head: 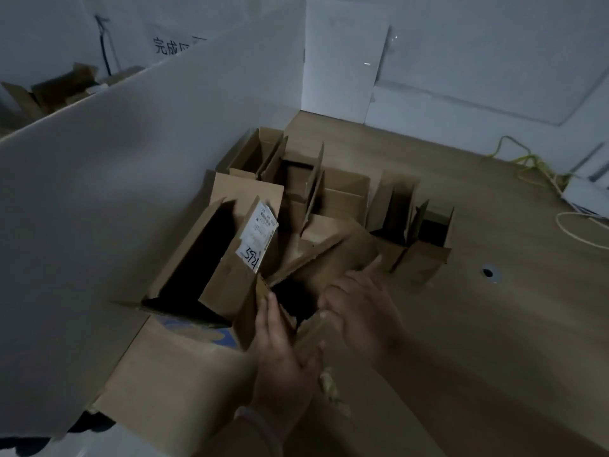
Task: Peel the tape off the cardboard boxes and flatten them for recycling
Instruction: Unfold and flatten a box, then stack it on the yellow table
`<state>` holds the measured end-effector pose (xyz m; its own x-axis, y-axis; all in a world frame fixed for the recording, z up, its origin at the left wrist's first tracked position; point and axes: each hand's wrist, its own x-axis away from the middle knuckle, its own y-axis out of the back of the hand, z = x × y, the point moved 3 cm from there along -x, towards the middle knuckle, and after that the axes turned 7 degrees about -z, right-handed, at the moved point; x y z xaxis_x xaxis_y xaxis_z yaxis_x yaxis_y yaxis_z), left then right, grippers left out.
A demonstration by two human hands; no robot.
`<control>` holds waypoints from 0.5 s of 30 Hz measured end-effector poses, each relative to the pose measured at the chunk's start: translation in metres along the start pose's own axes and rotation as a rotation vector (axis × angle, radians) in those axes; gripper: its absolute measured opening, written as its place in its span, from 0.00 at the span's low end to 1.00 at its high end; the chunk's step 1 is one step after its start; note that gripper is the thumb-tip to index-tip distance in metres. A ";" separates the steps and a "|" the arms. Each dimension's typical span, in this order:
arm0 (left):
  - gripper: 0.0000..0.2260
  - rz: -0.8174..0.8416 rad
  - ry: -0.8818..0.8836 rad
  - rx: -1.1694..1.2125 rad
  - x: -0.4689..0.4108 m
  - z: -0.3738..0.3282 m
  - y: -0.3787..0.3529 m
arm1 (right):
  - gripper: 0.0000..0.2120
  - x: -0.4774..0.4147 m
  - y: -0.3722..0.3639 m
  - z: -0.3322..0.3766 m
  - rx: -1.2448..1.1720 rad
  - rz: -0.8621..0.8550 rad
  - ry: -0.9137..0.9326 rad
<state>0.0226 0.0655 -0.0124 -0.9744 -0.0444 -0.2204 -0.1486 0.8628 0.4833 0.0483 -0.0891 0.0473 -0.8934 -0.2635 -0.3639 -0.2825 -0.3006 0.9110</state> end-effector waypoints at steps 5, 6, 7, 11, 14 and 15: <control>0.45 -0.007 0.097 0.063 -0.008 0.000 -0.005 | 0.21 0.017 -0.007 -0.019 -0.230 -0.239 -0.252; 0.46 -0.015 0.119 0.068 -0.009 0.002 -0.005 | 0.23 0.020 -0.006 -0.030 -0.219 -0.333 -0.371; 0.47 -0.026 0.147 0.078 -0.010 0.005 -0.005 | 0.25 0.023 -0.006 -0.044 -0.239 -0.397 -0.518; 0.49 0.019 0.330 0.189 -0.008 0.019 -0.006 | 0.34 0.022 -0.021 -0.092 -0.587 -0.077 -1.036; 0.44 0.088 0.352 0.182 -0.008 0.024 -0.008 | 0.37 0.019 -0.034 -0.090 -0.647 0.079 -0.922; 0.42 0.092 0.352 0.169 -0.011 0.024 -0.008 | 0.34 0.017 -0.034 -0.087 -0.703 0.012 -0.906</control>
<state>0.0382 0.0714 -0.0346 -0.9850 -0.1074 0.1353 -0.0566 0.9407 0.3344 0.0731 -0.1636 -0.0068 -0.8984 0.4018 0.1772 -0.2696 -0.8231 0.4999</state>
